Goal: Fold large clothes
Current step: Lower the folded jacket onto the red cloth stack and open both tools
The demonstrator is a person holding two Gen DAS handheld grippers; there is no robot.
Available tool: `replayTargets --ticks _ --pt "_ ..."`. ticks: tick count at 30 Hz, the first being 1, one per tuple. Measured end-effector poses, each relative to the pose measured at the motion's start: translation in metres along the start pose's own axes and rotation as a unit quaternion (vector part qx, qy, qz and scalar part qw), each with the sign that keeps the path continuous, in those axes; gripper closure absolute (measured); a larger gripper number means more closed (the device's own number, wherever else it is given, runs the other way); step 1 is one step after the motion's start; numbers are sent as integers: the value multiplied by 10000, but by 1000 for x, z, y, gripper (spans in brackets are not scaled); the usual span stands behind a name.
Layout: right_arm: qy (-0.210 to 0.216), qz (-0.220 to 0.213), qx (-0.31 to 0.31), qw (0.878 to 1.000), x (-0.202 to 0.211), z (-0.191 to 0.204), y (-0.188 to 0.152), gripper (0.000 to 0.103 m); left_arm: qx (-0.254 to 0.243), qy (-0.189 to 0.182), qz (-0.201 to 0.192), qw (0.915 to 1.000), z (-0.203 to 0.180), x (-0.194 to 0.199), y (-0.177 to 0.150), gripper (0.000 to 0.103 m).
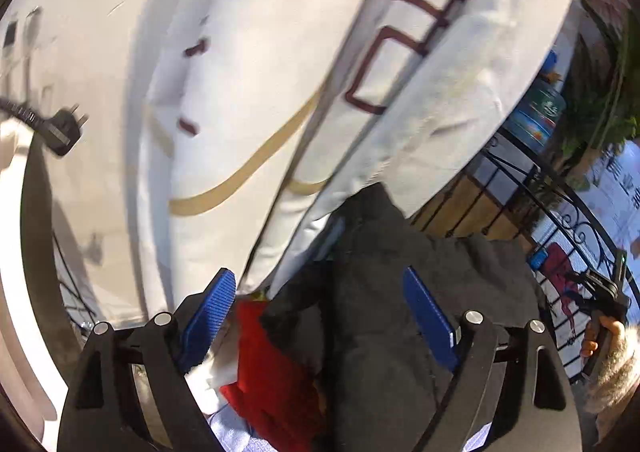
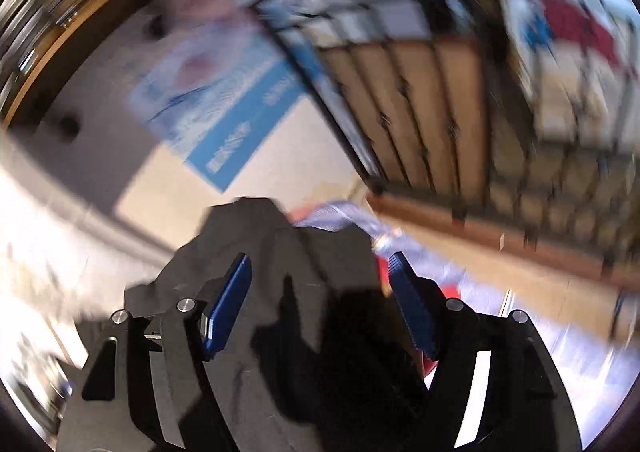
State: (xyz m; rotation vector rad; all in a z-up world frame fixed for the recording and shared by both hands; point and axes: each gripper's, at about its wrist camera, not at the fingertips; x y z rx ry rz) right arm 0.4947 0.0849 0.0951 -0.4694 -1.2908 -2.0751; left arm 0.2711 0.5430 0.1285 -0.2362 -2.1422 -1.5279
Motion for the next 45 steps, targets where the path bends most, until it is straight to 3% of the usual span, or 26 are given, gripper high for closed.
replayTargets --ticks 2,4,6,9,11,14,21,25,30,35,37,39,40,42,45 --pt "187 62 817 9965 -4 36 -4 32 -352 -451 14 9984 -33 -10 5 19" --pt "577 423 1228 9899 -20 67 -13 32 -825 -563 112 9949 -63 -31 2 18" --pt "607 746 1306 9867 -42 81 -23 28 -1103 -592 369 9914 -90 -65 1 18" --pt "484 1143 1221 9847 -75 81 -36 28 -874 -343 1147 9890 -87 -117 -3 16" --pt "419 1339 1158 9833 -96 75 -42 26 -480 -205 1934 9797 -64 -156 -11 16" --pt "369 1454 954 9841 -117 69 -42 26 98 -403 2356 9710 -39 -186 -22 16" --pt "-214 1569 1401 9774 -153 84 -54 25 -9 -228 2289 9732 -40 -217 -42 11" --pt "-502 1480 1572 9751 -168 88 -63 24 223 -272 2267 9733 -35 -237 -55 10" --pt "-644 1477 1710 9720 -176 94 -64 23 295 -261 2305 9723 -34 -244 -60 11" --pt "-560 1295 1671 9758 -156 95 -59 22 -12 -153 2165 9762 -40 -216 -52 11" --pt "-595 1202 1523 9792 -139 94 -54 22 -119 156 1984 9799 -43 -195 -42 11" --pt "-638 1033 1191 9854 -113 91 -46 22 -263 638 1581 9850 -51 -164 -28 10" --pt "-597 946 1038 9883 -98 89 -44 22 -357 710 1391 9871 -56 -149 -22 6" --pt "-610 855 890 9905 -67 88 -38 7 -584 666 1038 9906 -68 -113 -12 6" --pt "-661 831 1200 9871 -23 96 -37 6 -852 753 1035 9881 -79 -71 -11 6"
Point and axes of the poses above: each gripper's, at about its wrist camera, not at the fingertips, and x roughly against the way its jaws point, z to its left, y to its top, and after that the axes turned 7 degrees about -z, right-handed
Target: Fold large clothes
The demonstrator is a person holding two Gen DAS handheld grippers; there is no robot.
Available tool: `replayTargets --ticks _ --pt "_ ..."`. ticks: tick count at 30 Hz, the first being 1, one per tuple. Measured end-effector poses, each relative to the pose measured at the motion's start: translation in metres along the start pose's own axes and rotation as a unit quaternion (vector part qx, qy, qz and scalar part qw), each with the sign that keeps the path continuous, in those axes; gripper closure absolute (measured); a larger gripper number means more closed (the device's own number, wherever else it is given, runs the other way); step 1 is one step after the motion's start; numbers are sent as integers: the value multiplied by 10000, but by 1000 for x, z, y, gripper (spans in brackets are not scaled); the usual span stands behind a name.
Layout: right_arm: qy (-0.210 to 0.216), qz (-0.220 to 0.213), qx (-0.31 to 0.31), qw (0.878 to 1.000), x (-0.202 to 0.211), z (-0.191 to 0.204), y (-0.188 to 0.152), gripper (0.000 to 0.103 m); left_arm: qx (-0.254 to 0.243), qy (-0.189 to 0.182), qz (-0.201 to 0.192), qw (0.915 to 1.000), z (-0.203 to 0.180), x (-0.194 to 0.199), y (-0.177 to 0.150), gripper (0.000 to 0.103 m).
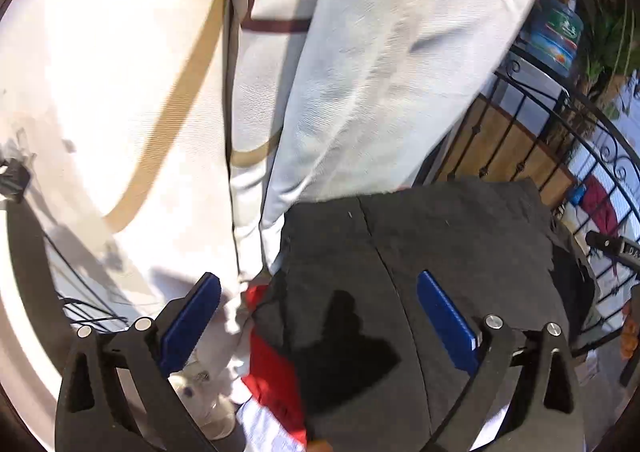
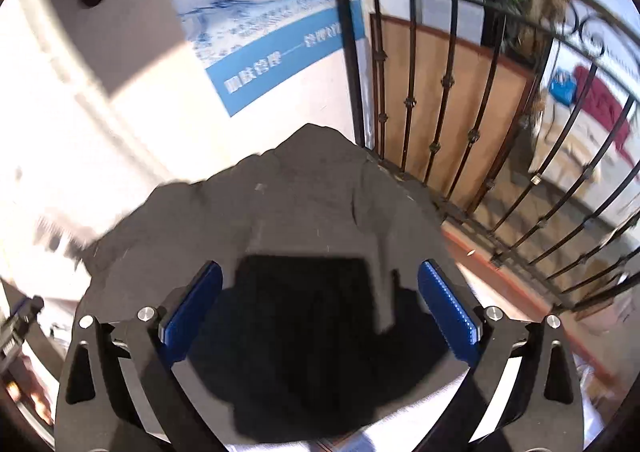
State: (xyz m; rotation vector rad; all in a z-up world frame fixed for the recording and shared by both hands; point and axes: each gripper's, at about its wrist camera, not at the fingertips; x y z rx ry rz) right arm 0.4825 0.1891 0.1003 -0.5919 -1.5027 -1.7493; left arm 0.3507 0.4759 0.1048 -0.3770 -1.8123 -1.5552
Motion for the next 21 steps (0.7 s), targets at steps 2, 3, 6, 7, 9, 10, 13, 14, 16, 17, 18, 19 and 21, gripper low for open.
replayTargets --ticks 2,3,6,7,9,10,13,14,16,17,18,19,21 --pt "-80 0 380 9992 30 7 -12 6 -195 1 84 9998 -8 22 -9 6" --pt "-110 43 548 9984 41 11 -21 6 -293 54 137 9995 -11 31 -15 6" --pt "-152 286 1053 9939 72 27 -51 6 -481 -31 344 9982 -26 52 -30 6" --pt "-153 380 1160 9924 80 32 -60 6 -450 -169 415 9980 -30 59 -36 6" --pt "-194 510 1406 9886 94 43 -77 6 -405 -288 488 9976 -34 74 -45 6" --pt "-247 542 1487 9871 99 47 -83 6 -456 -271 517 9973 -42 78 -48 6" --pt "-440 716 1654 9826 109 59 -92 6 -582 -254 697 9955 -59 86 -55 6" --pt "-410 736 1620 9832 113 61 -92 6 -570 -265 780 9950 -65 89 -57 6" --pt "-377 801 1579 9835 118 65 -91 6 -505 -364 892 9941 -74 93 -58 6" --pt "-394 857 1596 9827 120 68 -90 6 -467 -429 939 9936 -76 94 -57 6" --pt "-413 900 1639 9815 121 71 -89 6 -425 -519 1001 9927 -79 96 -56 6" --pt "-411 926 1690 9804 122 73 -87 6 -394 -554 1101 9916 -83 95 -56 6" --pt "-419 984 1767 9784 123 77 -85 6 -353 -476 1272 9901 -87 95 -58 6"
Point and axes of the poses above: each gripper's, at about its wrist camera, not at the fingertips, and x roughly against the way its jaws point, z to its left, y to its top, and after that the axes turned 7 degrees about -z, right-handed
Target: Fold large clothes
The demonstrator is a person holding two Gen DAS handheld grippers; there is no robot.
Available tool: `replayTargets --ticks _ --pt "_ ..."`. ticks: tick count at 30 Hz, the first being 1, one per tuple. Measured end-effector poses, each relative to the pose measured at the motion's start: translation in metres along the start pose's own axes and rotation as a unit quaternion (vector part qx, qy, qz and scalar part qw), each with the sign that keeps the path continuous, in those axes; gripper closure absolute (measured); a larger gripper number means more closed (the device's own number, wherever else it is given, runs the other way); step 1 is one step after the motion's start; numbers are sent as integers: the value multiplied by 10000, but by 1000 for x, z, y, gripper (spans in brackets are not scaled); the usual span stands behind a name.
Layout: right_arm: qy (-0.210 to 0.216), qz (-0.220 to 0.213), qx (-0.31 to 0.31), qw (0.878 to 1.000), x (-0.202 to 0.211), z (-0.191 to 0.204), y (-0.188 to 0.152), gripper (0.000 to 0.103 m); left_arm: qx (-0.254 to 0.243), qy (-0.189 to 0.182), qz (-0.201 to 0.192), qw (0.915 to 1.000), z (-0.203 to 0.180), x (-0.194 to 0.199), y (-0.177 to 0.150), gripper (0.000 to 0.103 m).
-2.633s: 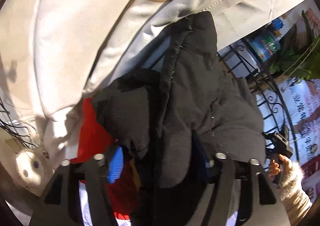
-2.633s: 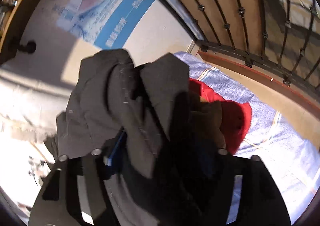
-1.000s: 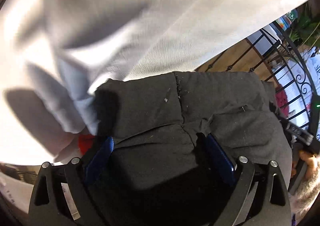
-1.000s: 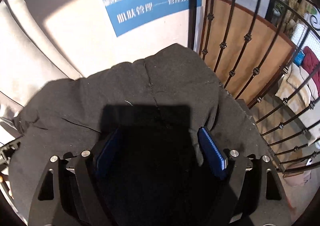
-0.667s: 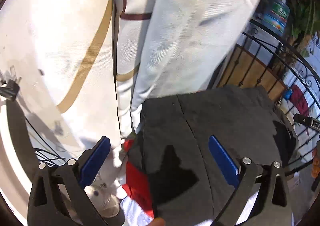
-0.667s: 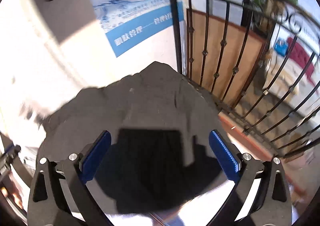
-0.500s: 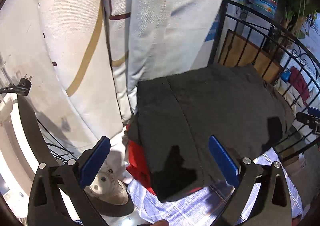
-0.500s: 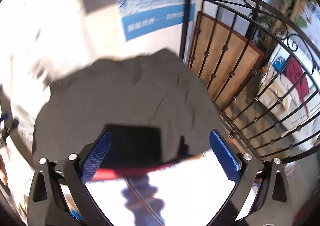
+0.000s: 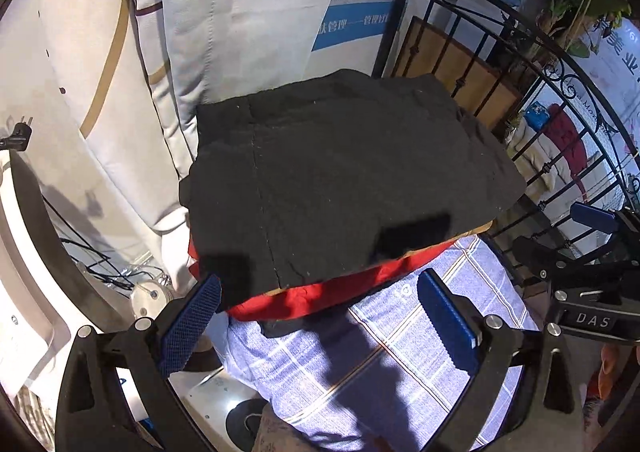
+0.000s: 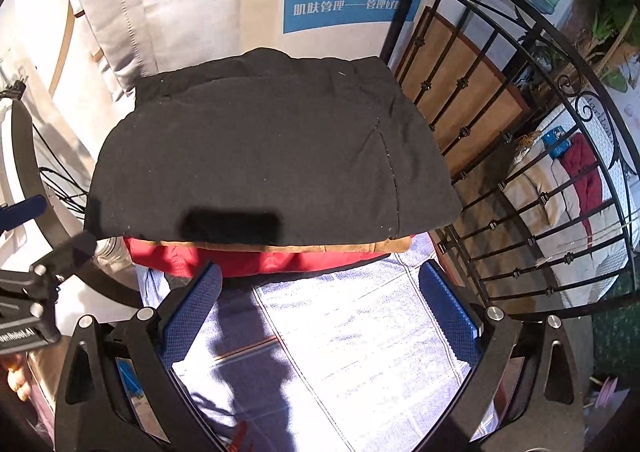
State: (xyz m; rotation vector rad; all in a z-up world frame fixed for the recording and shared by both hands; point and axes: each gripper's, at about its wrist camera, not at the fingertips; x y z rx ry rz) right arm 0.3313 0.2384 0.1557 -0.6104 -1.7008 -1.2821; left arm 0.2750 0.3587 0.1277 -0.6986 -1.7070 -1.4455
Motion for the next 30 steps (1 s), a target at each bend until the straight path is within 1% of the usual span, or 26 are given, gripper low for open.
replayTargets --ticks 2,4,6,8,10,12,16,19,26,30 --pt "-136 95 24 9999 0 0 3 6 29 -34 162 9999 -4 -4 -1 6" --pt "-192 81 1 9998 0 -1 6 6 53 -51 297 9995 -4 -6 -1 6" --pt "-260 93 -24 9996 -1 -3 7 6 7 59 355 9994 -6 -8 0 6" --pt "-407 108 12 9991 -2 -2 8 6 -17 287 387 9988 -5 -11 1 6" --pt "-536 127 58 9985 -5 -1 8 6 28 345 392 9986 -2 -10 2 6" --pt "-543 132 49 9984 -7 0 9 6 61 321 410 9986 1 -10 2 6" --pt "-568 52 -43 9984 -7 0 9 6 -106 573 409 9975 1 -13 0 6" --pt "-584 51 -35 9983 -8 1 10 6 -7 518 459 9976 5 -15 -1 6" --pt "-571 67 -11 9983 -11 4 9 6 -39 760 500 9959 7 -16 -6 6" --pt "-554 67 3 9984 -12 7 8 6 -29 749 495 9960 8 -15 -6 6"
Point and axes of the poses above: each gripper's, at about its wrist camera, not at the fingertips, and x roughly against the way its jaws point, z to its left, y to its top, and after that the axes turned 7 degrees about -z, right-handed
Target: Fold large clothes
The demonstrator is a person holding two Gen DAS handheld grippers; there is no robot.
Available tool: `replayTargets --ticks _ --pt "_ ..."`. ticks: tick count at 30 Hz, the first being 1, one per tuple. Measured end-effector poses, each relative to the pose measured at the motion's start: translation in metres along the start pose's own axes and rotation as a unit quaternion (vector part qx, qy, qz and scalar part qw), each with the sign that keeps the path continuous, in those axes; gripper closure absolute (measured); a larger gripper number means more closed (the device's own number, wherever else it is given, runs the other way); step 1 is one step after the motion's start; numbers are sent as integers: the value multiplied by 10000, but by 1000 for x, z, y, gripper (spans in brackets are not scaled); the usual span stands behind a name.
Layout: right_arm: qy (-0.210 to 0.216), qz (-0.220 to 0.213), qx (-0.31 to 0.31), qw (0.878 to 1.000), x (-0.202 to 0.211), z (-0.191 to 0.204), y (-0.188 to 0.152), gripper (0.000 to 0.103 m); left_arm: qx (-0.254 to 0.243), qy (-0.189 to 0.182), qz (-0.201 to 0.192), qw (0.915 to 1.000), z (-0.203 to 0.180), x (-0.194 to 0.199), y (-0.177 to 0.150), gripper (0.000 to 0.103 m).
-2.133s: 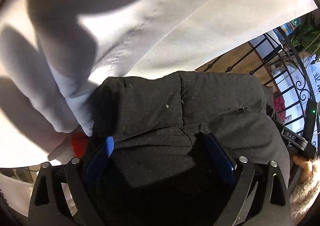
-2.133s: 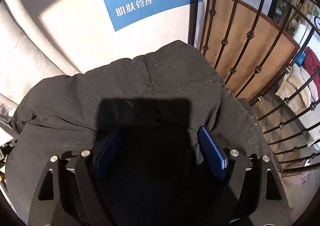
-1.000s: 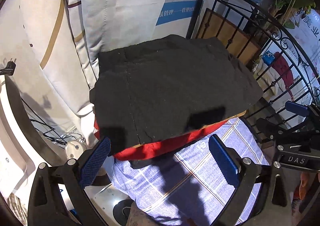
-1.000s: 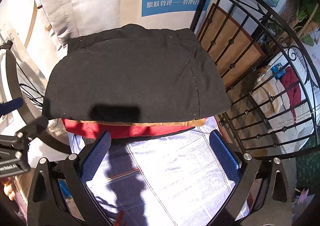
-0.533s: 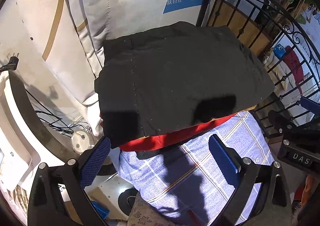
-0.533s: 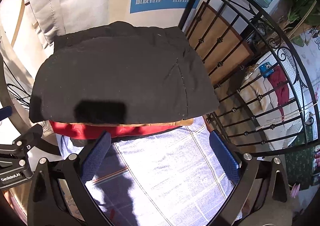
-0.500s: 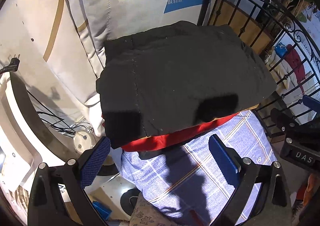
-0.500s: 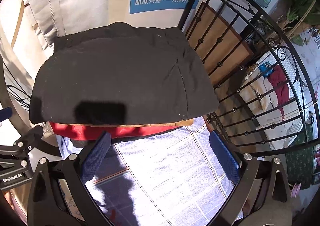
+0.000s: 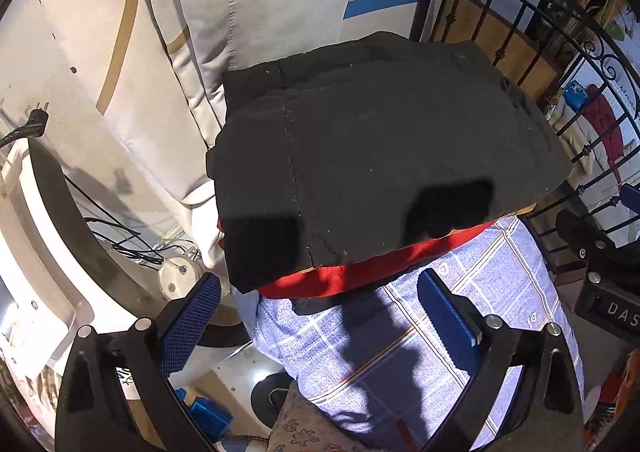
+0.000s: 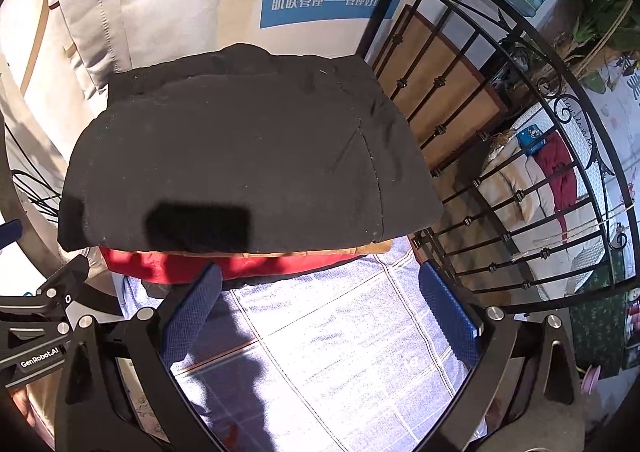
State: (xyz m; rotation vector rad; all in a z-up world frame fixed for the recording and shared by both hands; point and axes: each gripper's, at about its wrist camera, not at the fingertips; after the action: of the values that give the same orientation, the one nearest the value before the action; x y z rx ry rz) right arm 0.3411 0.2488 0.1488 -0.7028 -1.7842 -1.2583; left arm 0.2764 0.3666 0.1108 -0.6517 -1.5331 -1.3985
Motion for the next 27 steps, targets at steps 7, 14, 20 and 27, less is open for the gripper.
replayTargets --ticks 7,14,20,27 --pt "23 -2 16 10000 0 4 -5 6 -51 58 -56 10000 1 4 -2 6" --pt "38 -20 3 10000 2 6 -7 6 -45 77 -77 9999 3 8 -6 6" --pt "50 -23 8 10000 3 7 -8 6 -16 77 -101 9999 4 11 -8 6" --pt "64 -28 2 10000 4 8 -8 6 -41 98 -132 9999 4 13 -7 6"
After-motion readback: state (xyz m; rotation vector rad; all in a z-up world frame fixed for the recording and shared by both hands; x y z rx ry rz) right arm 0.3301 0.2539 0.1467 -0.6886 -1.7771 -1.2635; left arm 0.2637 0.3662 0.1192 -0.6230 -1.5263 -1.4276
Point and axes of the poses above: each gripper's, at about its wrist camera, not at the fingertips, and x roughly against the way its jaws point, z to its left, y to its top, and after that the axes turned 7 degrees about -z, right-handed
